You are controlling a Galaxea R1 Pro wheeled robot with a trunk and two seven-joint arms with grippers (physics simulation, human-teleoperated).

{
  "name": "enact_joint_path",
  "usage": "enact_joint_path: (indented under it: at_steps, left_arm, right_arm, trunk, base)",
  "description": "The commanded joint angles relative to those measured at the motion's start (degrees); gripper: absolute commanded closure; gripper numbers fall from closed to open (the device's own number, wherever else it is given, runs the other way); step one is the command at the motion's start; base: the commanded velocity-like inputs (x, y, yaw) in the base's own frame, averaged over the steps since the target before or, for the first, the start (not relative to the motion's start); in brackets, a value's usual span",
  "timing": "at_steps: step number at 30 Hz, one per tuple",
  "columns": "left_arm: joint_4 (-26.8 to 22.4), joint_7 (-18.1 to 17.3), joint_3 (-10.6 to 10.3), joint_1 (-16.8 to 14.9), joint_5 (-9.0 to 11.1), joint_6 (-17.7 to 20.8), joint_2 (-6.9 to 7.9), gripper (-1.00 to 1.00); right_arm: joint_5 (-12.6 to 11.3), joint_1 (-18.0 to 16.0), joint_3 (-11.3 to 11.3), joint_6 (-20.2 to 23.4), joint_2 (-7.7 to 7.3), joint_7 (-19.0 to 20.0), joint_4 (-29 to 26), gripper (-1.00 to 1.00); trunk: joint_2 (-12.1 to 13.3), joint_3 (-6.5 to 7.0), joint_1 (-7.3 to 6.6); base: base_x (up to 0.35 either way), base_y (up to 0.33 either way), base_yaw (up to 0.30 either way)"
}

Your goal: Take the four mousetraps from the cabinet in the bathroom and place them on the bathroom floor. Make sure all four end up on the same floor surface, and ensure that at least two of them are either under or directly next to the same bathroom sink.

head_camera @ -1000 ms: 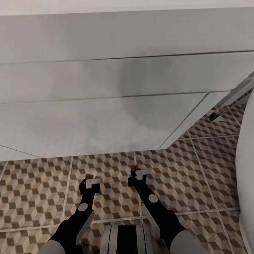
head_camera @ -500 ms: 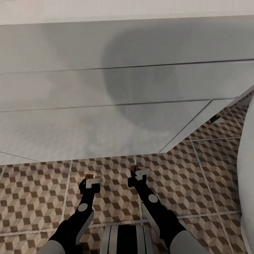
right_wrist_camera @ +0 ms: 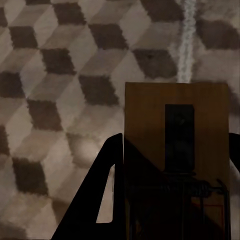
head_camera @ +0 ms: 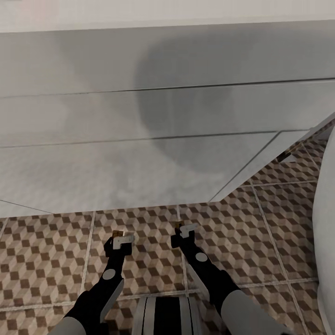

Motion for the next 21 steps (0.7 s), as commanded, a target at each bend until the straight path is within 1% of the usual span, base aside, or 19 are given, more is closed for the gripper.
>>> enact_joint_path:
  at_steps: [1,4,6,10,11,15,16,18,19,21]
  left_arm:
    - [0.3,-0.1,0.0,0.0,-0.2,0.0,0.01,1.0]
    - [1.0,-0.1,0.0,-0.4,-0.2,-0.2,0.04,1.0]
    - [2.1,-0.2,0.0,-1.2,-0.2,-0.4,0.1,1.0]
    - [5.2,-0.6,0.0,-3.7,-0.1,-0.5,0.23,1.0]
    - [7.3,-0.8,0.0,-5.0,0.0,-0.6,0.16,1.0]
    - [11.9,-2.2,0.1,-8.0,0.2,-0.7,-0.17,1.0]
    - [13.7,-3.4,0.1,-9.2,0.6,-0.7,-0.52,1.0]
    - [15.0,-4.4,0.2,-10.4,1.7,-0.9,-0.87,1.0]
    - [16.3,-5.2,0.3,-11.4,3.1,-1.0,-1.11,1.0]
    - [17.5,-5.8,0.3,-12.2,4.1,-1.1,-1.28,1.0]
  right_arm:
    - [-0.1,-0.1,0.0,0.0,0.02,0.1,0.2,1.0]
    - [-0.1,-0.4,0.0,0.0,0.05,0.1,0.7,1.0]
    - [-0.1,-0.7,0.0,0.0,0.07,0.1,1.3,1.0]
    - [-0.2,-1.1,0.0,-0.1,0.08,0.1,2.5,1.0]
    - [-0.2,-1.3,0.0,-0.1,0.09,0.2,2.9,1.0]
    - [-0.2,-1.5,0.0,-0.1,0.09,0.2,3.7,1.0]
    - [-0.2,-1.6,0.0,-0.1,0.09,0.2,4.0,1.0]
    - [-0.2,-1.8,0.0,-0.1,0.11,0.2,4.5,1.0]
    - [-0.1,-1.9,0.0,-0.2,0.15,0.2,5.3,1.0]
    - [-0.1,-2.2,0.0,-0.4,0.21,0.2,6.5,1.0]
  trunk:
    - [0.0,0.0,0.0]
    - [0.0,0.0,0.0]
    - [0.0,0.0,0.0]
    - [0.0,0.0,0.0]
    - [0.0,0.0,0.0]
    - [0.0,0.0,0.0]
    - [0.0,0.0,0.0]
    - [0.0,0.0,0.0]
    - [0.0,0.0,0.0]
    - [0.0,0.0,0.0]
  base:
    - [0.0,0.0,0.0]
    - [0.0,0.0,0.0]
    - [0.0,0.0,0.0]
    - [0.0,0.0,0.0]
    - [0.0,0.0,0.0]
    - [0.0,0.0,0.0]
    - [0.0,0.0,0.0]
    - [0.0,0.0,0.0]
    - [0.0,0.0,0.0]
    - [0.0,0.0,0.0]
